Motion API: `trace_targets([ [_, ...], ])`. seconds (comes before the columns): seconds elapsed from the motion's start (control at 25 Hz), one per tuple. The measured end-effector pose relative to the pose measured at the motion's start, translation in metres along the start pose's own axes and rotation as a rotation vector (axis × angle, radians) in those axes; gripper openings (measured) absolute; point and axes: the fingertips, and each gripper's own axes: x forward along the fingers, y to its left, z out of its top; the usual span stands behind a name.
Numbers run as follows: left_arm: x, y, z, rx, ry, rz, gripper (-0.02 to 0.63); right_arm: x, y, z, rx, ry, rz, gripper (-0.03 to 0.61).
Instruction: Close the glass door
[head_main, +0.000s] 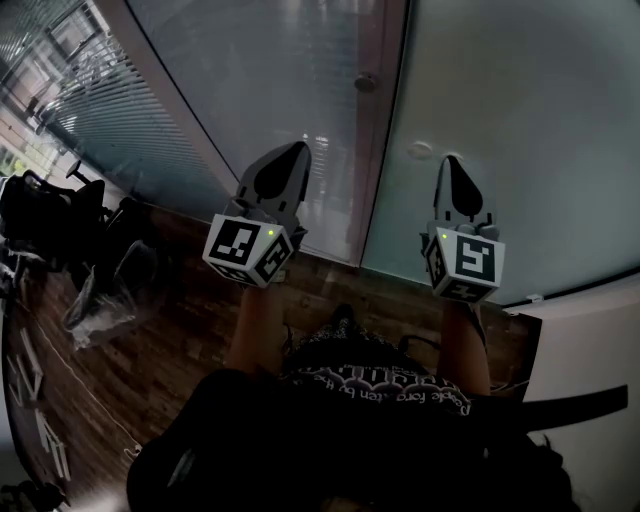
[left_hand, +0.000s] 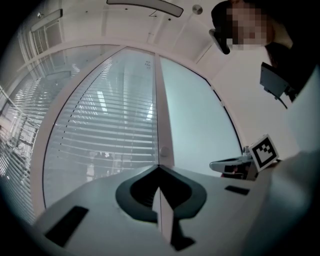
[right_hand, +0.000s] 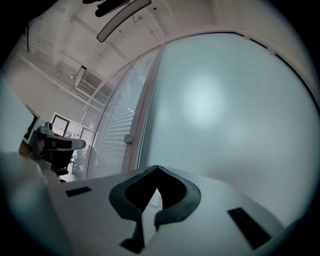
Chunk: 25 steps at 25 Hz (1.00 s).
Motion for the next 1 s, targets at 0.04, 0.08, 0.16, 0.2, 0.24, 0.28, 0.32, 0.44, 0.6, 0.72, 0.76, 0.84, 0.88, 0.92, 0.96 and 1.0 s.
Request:
trace_targets([
  [0.04,0.0,0.0,-0.001,0.001,0.004,0.002,0.002,0.0,0.0,0.0,0.0,-0.002,0.001,0.003],
  [0.08,0.001,0.0,-0.002,0.001,0.007,0.003,0.002,-0.001,0.0,-0.001,0.003,-0.003,0.0,0.003],
  [0.16,0.002,0.0,-0.004,0.0,0.012,0.003,0.002,-0.002,-0.001,-0.001,0.021,-0.004,-0.004,0.003],
  [0.2,0.002,-0.001,-0.004,0.0,0.013,0.002,0.002,-0.003,-0.002,0.0,0.03,-0.007,-0.007,0.003],
  [0.24,0.003,-0.001,-0.004,-0.001,0.014,0.001,0.002,-0.004,-0.002,0.002,0.031,-0.012,-0.009,0.003],
  [0.28,0.004,-0.001,-0.004,-0.002,0.014,0.0,0.002,-0.004,-0.002,0.003,0.025,-0.016,-0.009,0.003],
  [0.32,0.006,-0.001,-0.004,-0.004,0.015,-0.001,0.002,-0.003,-0.002,0.005,0.018,-0.019,-0.008,0.003],
  [0.44,0.009,-0.001,-0.007,-0.007,0.019,-0.006,0.002,-0.002,-0.003,0.004,0.01,-0.019,-0.008,0.003],
  [0.6,0.01,-0.004,-0.008,-0.008,0.019,-0.007,0.002,-0.005,-0.004,0.009,0.004,-0.033,-0.011,0.003],
  [0.72,0.011,-0.004,-0.009,-0.01,0.019,-0.008,0.002,-0.005,-0.006,0.009,0.001,-0.037,-0.01,0.003],
  [0.76,0.011,-0.004,-0.01,-0.012,0.018,-0.008,0.002,-0.005,-0.005,0.009,-0.003,-0.038,-0.006,0.003],
  [0.84,0.01,-0.003,-0.01,-0.015,0.018,-0.006,0.002,-0.005,-0.003,0.009,-0.007,-0.035,-0.004,0.003],
  [0.88,0.009,-0.003,-0.01,-0.015,0.017,-0.005,0.002,-0.005,-0.004,0.009,-0.006,-0.033,-0.008,0.003],
  [0.92,0.009,-0.003,-0.01,-0.017,0.017,-0.005,0.002,-0.005,-0.004,0.01,-0.003,-0.03,-0.014,0.003],
  [0.96,0.009,-0.003,-0.01,-0.018,0.017,-0.004,0.002,-0.005,-0.005,0.011,-0.001,-0.029,-0.018,0.003],
  [1.0,0.009,-0.003,-0.011,-0.019,0.016,-0.004,0.002,-0.005,-0.005,0.011,0.0,-0.03,-0.02,0.003],
])
